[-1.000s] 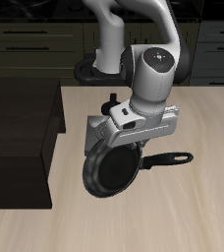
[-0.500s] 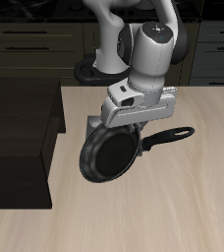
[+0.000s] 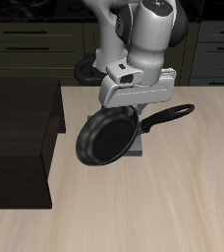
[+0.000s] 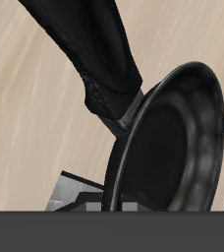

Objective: Place the frypan on top of the shelf

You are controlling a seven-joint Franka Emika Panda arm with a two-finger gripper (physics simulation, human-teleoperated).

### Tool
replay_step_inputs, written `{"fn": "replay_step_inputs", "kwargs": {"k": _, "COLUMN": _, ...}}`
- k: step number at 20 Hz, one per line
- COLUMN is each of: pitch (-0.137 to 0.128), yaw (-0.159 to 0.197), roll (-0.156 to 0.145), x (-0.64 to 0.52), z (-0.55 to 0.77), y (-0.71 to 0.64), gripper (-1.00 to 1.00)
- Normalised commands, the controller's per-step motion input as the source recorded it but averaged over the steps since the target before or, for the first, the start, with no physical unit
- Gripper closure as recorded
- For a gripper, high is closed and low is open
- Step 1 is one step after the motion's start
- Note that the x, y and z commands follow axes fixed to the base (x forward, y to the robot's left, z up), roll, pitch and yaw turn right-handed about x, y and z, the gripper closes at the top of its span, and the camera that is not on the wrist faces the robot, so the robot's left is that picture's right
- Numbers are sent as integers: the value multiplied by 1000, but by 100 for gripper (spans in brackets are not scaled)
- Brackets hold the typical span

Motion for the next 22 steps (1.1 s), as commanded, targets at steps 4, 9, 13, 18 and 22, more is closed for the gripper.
{"fn": "replay_step_inputs", "kwargs": {"k": 4, "pitch": -21, "yaw": -9, "roll": -10, "x": -61, "z": 259, "y": -39, "gripper": 100}}
{"fn": "replay_step_inputs", "kwargs": {"k": 9, "pitch": -32, "yaw": 8, "roll": -7, "x": -59, "z": 308, "y": -32, "gripper": 100}}
{"fn": "replay_step_inputs", "kwargs": {"k": 13, "pitch": -25, "yaw": 8, "roll": 9, "x": -61, "z": 264, "y": 72, "gripper": 100}}
{"fn": "replay_step_inputs", "kwargs": {"k": 18, "pitch": -18, "yaw": 3, "roll": 23, "x": -71, "z": 253, "y": 110, "gripper": 100}}
{"fn": "replay_step_inputs", "kwargs": {"k": 22, "pitch": -31, "yaw": -11, "roll": 10, "x": -115, "z": 372, "y": 71, "gripper": 100}}
